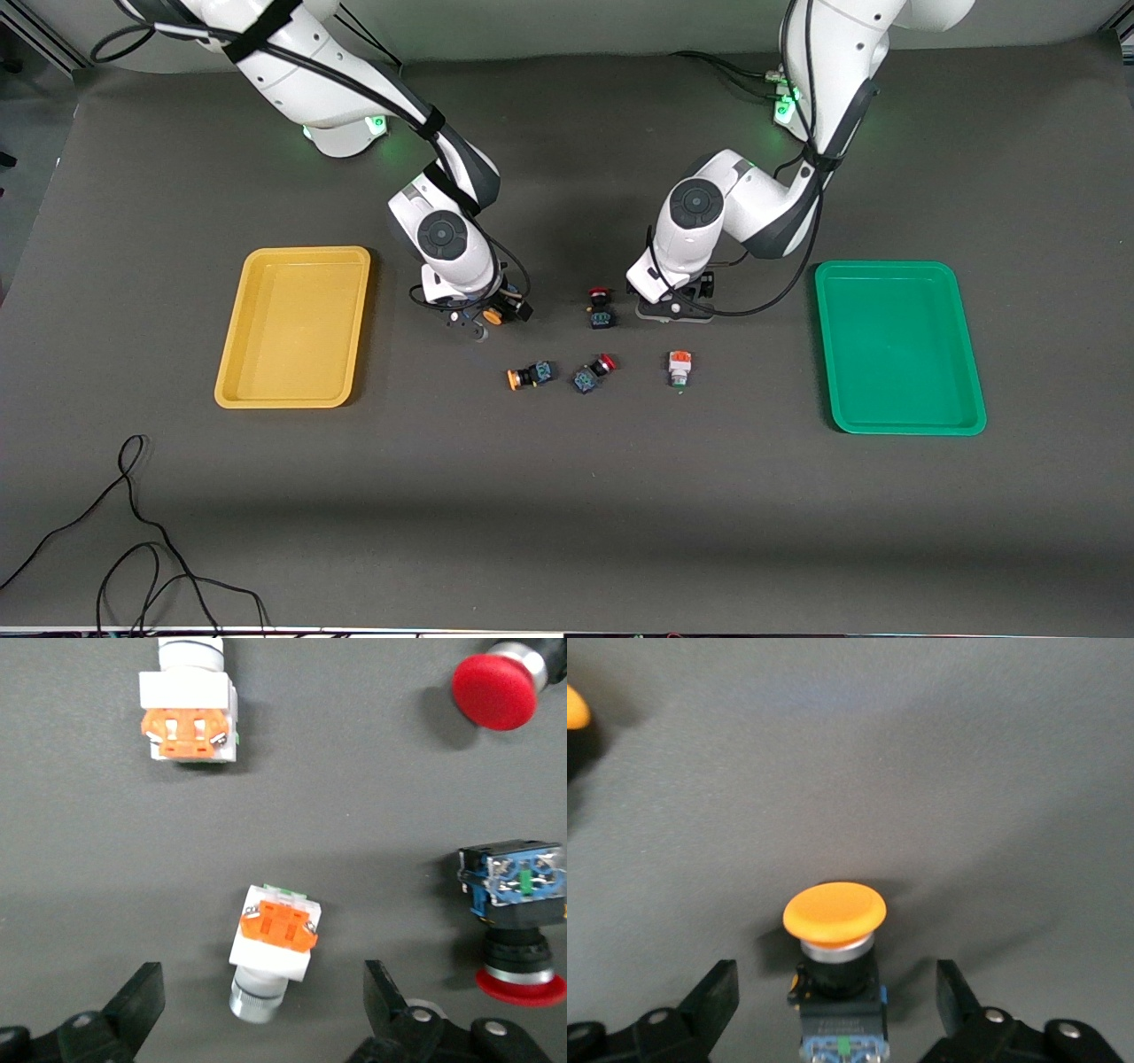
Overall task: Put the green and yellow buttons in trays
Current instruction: 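Reach the right gripper to a yellow button while the left gripper reaches a white button, then grasp the yellow button with the right gripper while the left gripper grasps the white one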
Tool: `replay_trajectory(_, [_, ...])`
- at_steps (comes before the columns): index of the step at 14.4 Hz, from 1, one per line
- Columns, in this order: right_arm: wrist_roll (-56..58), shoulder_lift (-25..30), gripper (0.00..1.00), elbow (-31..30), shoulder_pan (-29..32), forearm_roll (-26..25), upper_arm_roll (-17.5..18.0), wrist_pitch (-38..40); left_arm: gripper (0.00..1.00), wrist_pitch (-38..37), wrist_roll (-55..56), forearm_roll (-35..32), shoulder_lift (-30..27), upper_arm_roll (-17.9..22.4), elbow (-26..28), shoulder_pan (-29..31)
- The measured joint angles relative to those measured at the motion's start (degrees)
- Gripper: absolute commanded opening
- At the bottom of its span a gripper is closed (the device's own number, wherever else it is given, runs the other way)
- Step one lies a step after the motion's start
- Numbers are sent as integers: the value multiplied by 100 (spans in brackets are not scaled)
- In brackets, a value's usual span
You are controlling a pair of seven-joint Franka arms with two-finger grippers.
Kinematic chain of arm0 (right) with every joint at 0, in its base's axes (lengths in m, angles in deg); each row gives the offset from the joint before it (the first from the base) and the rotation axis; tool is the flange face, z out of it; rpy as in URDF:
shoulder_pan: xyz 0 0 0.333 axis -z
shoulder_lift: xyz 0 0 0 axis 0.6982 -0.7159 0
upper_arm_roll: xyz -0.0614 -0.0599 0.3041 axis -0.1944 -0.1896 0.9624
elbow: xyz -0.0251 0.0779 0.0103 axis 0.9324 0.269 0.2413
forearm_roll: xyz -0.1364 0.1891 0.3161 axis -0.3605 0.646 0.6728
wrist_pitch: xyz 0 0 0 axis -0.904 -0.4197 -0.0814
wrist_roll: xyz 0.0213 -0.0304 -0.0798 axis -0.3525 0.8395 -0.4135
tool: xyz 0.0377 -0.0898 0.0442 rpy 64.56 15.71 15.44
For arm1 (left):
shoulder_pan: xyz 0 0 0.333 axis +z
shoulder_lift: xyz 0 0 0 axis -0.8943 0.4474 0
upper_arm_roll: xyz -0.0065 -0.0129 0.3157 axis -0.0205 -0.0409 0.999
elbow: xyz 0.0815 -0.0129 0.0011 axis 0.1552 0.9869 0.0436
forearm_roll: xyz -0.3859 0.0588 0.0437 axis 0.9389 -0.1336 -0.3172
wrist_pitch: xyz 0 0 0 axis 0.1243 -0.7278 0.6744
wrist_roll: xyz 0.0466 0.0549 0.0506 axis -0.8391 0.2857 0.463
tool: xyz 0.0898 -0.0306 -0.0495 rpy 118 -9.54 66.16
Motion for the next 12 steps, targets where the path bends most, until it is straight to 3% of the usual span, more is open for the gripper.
replay_trajectory(2, [-59,-55,8,1,3,-2,0,-56,100,45,0,-25,101,13,-14,0])
replay_trajectory(3, [-158,-53,0,5,3,-2,0,-64,100,45,0,-28,133,13,-20,0])
replay_trajectory(5, [-329,-25,0,37,3,-3,13,-63,94,46,0,-31,164,13,-32,0])
replay_trajectory(8, [-361,-16,0,75,6,-7,18,-29,41,46,0,-32,212,15,-88,0])
replay_trajectory(9, [-357,3,2,152,17,-18,8,147,31,46,0,-32,221,19,-97,0])
replay_trajectory(12, [74,180,5,962,137,-74,-148,1810,21,46,59,-32,258,29,-138,0])
